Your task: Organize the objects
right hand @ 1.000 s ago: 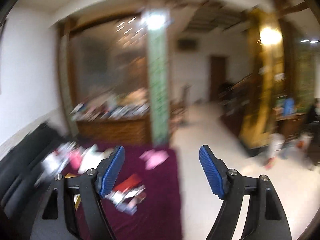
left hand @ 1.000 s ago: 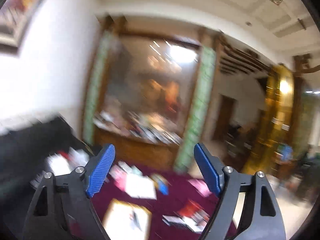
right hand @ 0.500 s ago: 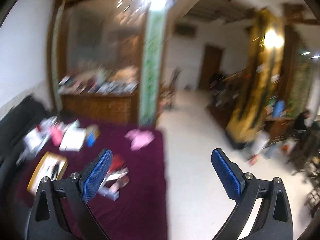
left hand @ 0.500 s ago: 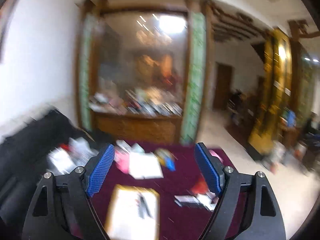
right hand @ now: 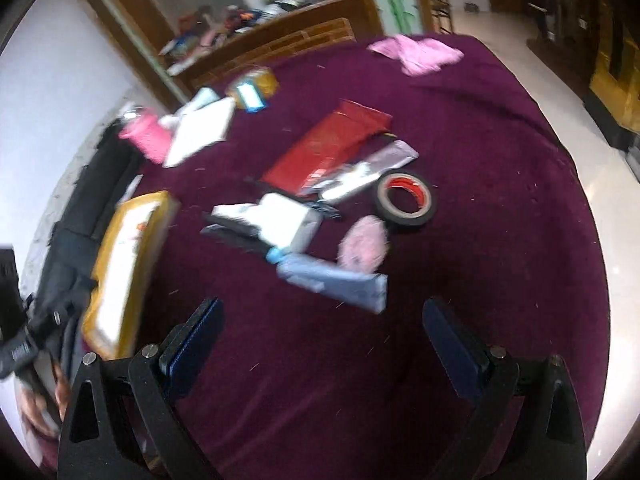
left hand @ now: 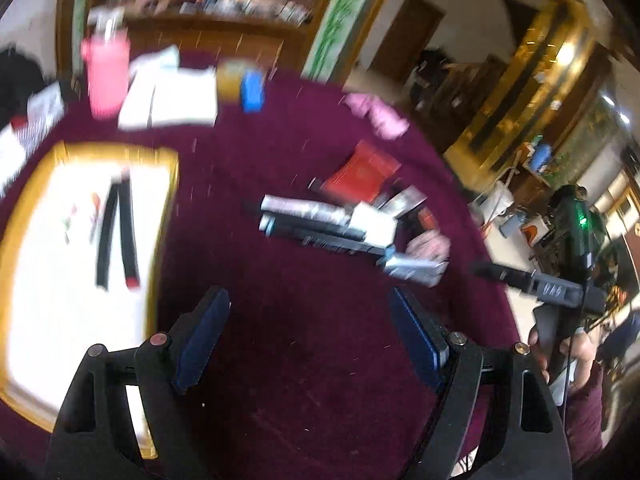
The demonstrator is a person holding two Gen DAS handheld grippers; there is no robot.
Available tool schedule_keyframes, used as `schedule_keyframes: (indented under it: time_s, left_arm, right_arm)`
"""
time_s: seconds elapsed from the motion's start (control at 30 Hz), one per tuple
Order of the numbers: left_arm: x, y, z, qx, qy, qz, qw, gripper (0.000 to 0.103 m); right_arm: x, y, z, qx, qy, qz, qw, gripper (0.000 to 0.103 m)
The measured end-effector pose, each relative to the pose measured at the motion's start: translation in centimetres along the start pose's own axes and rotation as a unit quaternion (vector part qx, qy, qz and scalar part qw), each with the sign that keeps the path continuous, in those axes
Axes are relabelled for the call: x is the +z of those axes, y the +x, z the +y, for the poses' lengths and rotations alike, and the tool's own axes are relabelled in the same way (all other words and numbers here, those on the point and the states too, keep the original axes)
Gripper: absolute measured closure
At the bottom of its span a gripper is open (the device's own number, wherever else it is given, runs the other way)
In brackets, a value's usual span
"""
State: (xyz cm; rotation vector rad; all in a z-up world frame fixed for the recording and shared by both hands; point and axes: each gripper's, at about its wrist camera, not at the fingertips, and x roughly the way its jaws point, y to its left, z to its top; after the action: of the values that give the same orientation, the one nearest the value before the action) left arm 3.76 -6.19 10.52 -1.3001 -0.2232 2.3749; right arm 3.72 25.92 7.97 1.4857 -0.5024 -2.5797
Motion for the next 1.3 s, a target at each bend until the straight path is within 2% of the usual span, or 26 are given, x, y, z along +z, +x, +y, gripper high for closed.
schedule_keyframes:
  time_s: [0.1,0.23,0.3,0.33,0.4,0.43,0.5,0.63,0.73,0.83,1.0,1.03,1.07,1.13,1.17,1.23,1.3]
  left_arm:
    - [-0.7,1.4,0.8,0.013,-0.015,0.017,0.9997,0.021]
    - [-0.7,2.5,1.9,0.016,-0.036,0.016,0.9991,0.021]
    - [-0.6,2.9,2.3,0.021,-0.045,0.012,0.9987,0.021]
    - [-0.4,3.1,2.4,0.024,-0.049,0.011,0.9985,0.021]
    - [-0.1,4.0,2.6,0.029,-0.056,0.012,0.9980,0.021]
    - [0.0,4.5,2.6,0.030,-0.058,0.013,0.9978,0.021]
    - [0.2,5.3,2.2,0.033,-0.057,0.018,0.9976,0.021]
    - [0.5,7.4,0.9,0.043,-0.056,0.039,0.9968,0.021]
    - [0.4,9.2,0.0,0.066,-0.060,0.054,0.9945,0.021]
    - [0.2,11.1,-0.3,0.120,-0.063,0.063,0.9888,0.021]
    - [0.7,12.4,-0.5,0.151,-0.063,0.048,0.9854,0.022]
    - [0.7,12.6,-0.6,0.156,-0.055,0.047,0.9851,0.026]
    - [0.6,12.5,-0.9,0.156,-0.042,0.045,0.9859,0.039]
    - [0.3,12.4,-1.1,0.173,-0.011,0.049,0.9836,0.056]
    - [0.2,12.1,-1.0,0.170,-0.003,0.051,0.9841,0.063]
    - [-0.1,11.5,-0.3,0.175,-0.003,0.057,0.9829,0.069]
    - [-0.3,11.2,0.4,0.174,-0.008,0.060,0.9828,0.069]
  right_arm:
    - [0.8,2.8,-1.6,0.015,0.023,0.010,1.000,0.006]
    - [0.7,5.0,-1.7,0.096,0.045,0.035,0.994,0.005]
    - [-0.2,5.5,-0.3,0.119,0.023,0.037,0.992,0.005]
    - [-0.6,5.6,0.5,0.150,0.012,0.052,0.987,0.005]
    - [-1.7,5.5,2.0,0.243,-0.003,0.095,0.965,0.006]
    - [-2.0,5.0,2.5,0.258,-0.015,0.096,0.961,0.006]
    - [-2.3,3.3,3.1,0.247,-0.046,0.068,0.966,0.006]
    - [-2.3,1.7,2.2,0.203,-0.053,0.020,0.977,0.006]
    - [-2.5,2.4,1.0,0.207,-0.033,0.017,0.978,0.006]
    - [-2.4,3.4,-0.1,0.210,-0.019,0.016,0.977,0.006]
    - [-1.5,5.0,-1.1,0.223,-0.001,0.012,0.975,0.006]
    - [-1.5,5.0,-1.3,0.224,0.001,0.009,0.975,0.006]
    - [-1.3,5.1,-1.4,0.226,0.002,0.008,0.974,0.006]
    - [-1.3,5.1,-1.7,0.230,0.006,0.004,0.973,0.006]
    - [-1.3,5.2,-1.9,0.231,0.007,0.003,0.973,0.006]
    - [-1.2,5.5,-2.0,0.227,0.008,0.005,0.974,0.006]
    - [-1.2,5.8,-1.8,0.221,0.004,0.009,0.975,0.006]
